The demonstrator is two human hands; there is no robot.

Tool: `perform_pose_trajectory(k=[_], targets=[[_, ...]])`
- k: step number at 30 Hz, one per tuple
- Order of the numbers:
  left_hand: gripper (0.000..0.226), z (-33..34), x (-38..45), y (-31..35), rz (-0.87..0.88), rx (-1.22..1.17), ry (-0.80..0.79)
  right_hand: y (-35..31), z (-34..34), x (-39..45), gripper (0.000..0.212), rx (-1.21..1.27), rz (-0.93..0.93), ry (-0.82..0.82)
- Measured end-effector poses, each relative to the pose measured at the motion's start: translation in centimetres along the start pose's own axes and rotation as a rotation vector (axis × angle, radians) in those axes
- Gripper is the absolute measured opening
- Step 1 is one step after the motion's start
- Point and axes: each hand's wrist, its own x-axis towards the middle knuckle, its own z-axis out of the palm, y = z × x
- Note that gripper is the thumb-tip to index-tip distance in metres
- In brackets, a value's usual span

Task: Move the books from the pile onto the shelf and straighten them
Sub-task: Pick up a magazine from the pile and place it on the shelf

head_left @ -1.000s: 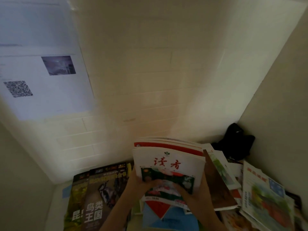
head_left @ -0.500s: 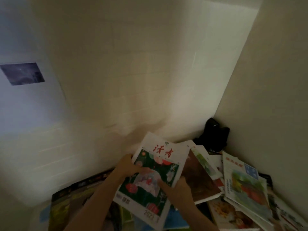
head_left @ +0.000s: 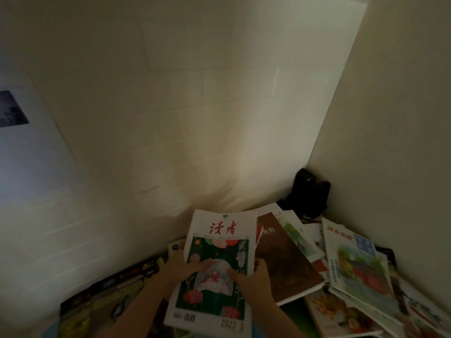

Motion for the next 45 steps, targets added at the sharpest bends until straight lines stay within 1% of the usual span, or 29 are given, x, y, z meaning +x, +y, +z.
perform_pose_trajectory(k=[2, 5, 8, 10, 11, 13, 14, 16, 18, 19, 20, 22, 23, 25, 26, 27, 28, 30, 32, 34, 36, 38, 40, 43, 45], targets=[[0.055, 0.0, -0.3, 0.0, -0.003, -0.001, 0.005, 0.4, 0.1, 0.0, 0.051, -0.035, -0.049, -0.004], [0.058, 0.3, -0.9, 0.4, -0.012, -0.031, 0.055, 0.3, -0.8, -0.5, 0.045, -0.033, -0.148, -0.068], [0.056, 1.5, -2.0, 2.1, 0.024, 0.005, 0.022, -2.0, -3.3, -1.1, 0.043, -0.013, -0.243, -0.145], [0.053, 2.6, -2.1, 3.3, 0.041, -0.032, -0.012, -4.5, -6.0, -0.8, 0.048, -0.006, -0.236, -0.195], [0.057, 3.5, -2.2, 4.0, 0.037, -0.068, 0.003, -5.8, -7.5, -0.3, 0.049, -0.022, -0.23, -0.212], [0.072, 5.3, -1.6, 4.9, 0.009, -0.132, 0.074, -8.7, -10.5, 1.1, 0.042, -0.12, -0.224, -0.233], [0.072, 6.5, -1.4, 5.3, 0.004, -0.144, 0.098, -9.9, -11.8, 1.8, 0.038, -0.182, -0.218, -0.244], [0.061, 8.7, -0.7, 5.2, 0.025, -0.113, 0.112, -11.0, -13.8, 3.4, 0.035, -0.272, -0.199, -0.288], [0.051, 11.1, -0.5, 4.3, 0.026, -0.077, 0.13, -10.3, -14.8, 5.0, 0.037, -0.337, -0.151, -0.325], [0.055, 12.0, -0.4, 3.4, 0.045, -0.056, 0.142, -9.2, -15.1, 5.9, 0.039, -0.369, -0.134, -0.332], [0.069, 12.8, -0.3, 2.8, 0.08, -0.027, 0.174, -8.1, -15.2, 6.6, 0.041, -0.42, -0.132, -0.329], [0.103, 14.0, -0.5, 1.9, 0.16, 0.049, 0.268, -6.6, -15.4, 7.5, 0.042, -0.496, -0.166, -0.327], [0.109, 14.4, -0.6, 1.8, 0.163, 0.078, 0.33, -6.2, -15.5, 7.7, 0.043, -0.485, -0.175, -0.339], [0.107, 14.6, -0.7, 2.4, 0.063, 0.039, 0.433, -5.9, -15.8, 8.0, 0.048, -0.552, -0.224, -0.376], [0.103, 14.7, -0.4, 2.4, -0.009, -0.015, 0.452, -5.8, -16.0, 8.1, 0.055, -0.642, -0.257, -0.392], [0.096, 14.9, -0.1, 2.3, -0.068, -0.057, 0.434, -5.5, -16.2, 8.4, 0.063, -0.724, -0.298, -0.398], [0.087, 15.2, 0.1, 2.4, -0.111, -0.094, 0.392, -5.3, -16.3, 8.7, 0.064, -0.75, -0.288, -0.384], [0.074, 15.8, 0.7, 2.1, -0.17, -0.14, 0.368, -4.7, -16.6, 9.5, 0.059, -0.74, -0.196, -0.334], [0.058, 15.7, 1.4, 2.2, -0.207, -0.224, 0.421, -4.6, -16.7, 10.4, 0.059, -0.706, -0.118, -0.29], [0.049, 15.4, 1.8, 2.7, -0.259, -0.337, 0.458, -5.0, -16.5, 10.9, 0.054, -0.582, -0.036, -0.265], [0.052, 15.3, 2.2, 3.4, -0.312, -0.385, 0.462, -5.3, -16.5, 11.1, 0.052, -0.43, 0.063, -0.271], [0.058, 15.3, 2.9, 4.0, -0.346, -0.362, 0.468, -5.7, -16.4, 11.6, 0.054, -0.324, 0.128, -0.295], [0.058, 15.2, 3.4, 4.5, -0.375, -0.327, 0.465, -6.1, -16.3, 11.9, 0.053, -0.287, 0.174, -0.349], [0.053, 14.7, 3.5, 4.9, -0.416, -0.348, 0.381, -6.3, -15.7, 11.7, 0.045, -0.201, 0.224, -0.406], [0.057, 14.3, 3.1, 5.0, -0.419, -0.344, 0.335, -5.7, -15.2, 11.4, 0.048, -0.237, 0.191, -0.421]])
